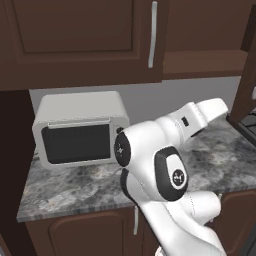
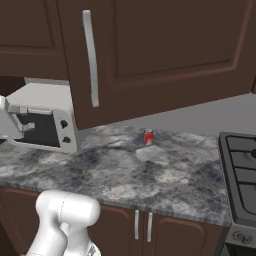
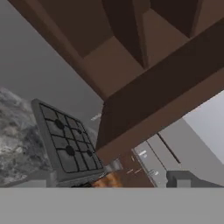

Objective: Pick the dish brush and sponge from the cabinet and place them on the counter.

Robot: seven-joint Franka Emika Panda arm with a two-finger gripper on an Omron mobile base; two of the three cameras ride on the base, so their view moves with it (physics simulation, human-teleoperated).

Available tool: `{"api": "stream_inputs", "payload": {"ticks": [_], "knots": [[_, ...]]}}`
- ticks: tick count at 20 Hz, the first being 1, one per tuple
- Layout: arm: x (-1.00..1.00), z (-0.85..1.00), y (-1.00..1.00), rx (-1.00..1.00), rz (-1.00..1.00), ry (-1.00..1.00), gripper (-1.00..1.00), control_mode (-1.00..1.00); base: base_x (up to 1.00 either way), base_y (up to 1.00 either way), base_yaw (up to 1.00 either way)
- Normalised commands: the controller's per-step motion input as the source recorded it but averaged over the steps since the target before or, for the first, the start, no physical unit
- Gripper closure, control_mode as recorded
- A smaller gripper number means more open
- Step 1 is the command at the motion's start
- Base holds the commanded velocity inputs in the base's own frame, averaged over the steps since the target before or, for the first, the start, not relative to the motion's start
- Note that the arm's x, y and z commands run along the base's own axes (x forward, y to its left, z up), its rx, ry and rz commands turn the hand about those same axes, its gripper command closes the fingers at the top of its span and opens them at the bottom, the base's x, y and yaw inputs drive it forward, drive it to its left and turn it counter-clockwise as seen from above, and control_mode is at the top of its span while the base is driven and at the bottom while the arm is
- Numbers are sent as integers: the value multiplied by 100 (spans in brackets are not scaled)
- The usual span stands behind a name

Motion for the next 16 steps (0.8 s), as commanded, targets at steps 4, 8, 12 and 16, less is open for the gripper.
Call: {"api": "stream_inputs", "payload": {"ticks": [4, 8, 12, 16], "knots": [[50, 0, -37, -3, -25, -3, -100, -100, 0, 0, 0], [36, 0, -44, -1, -26, -4, -100, -100, 0, 0, 0], [21, 0, -46, 0, -30, -2, -100, -100, 0, 0, 0], [18, 0, -23, -1, -29, -3, -100, -100, 0, 0, 0]]}}
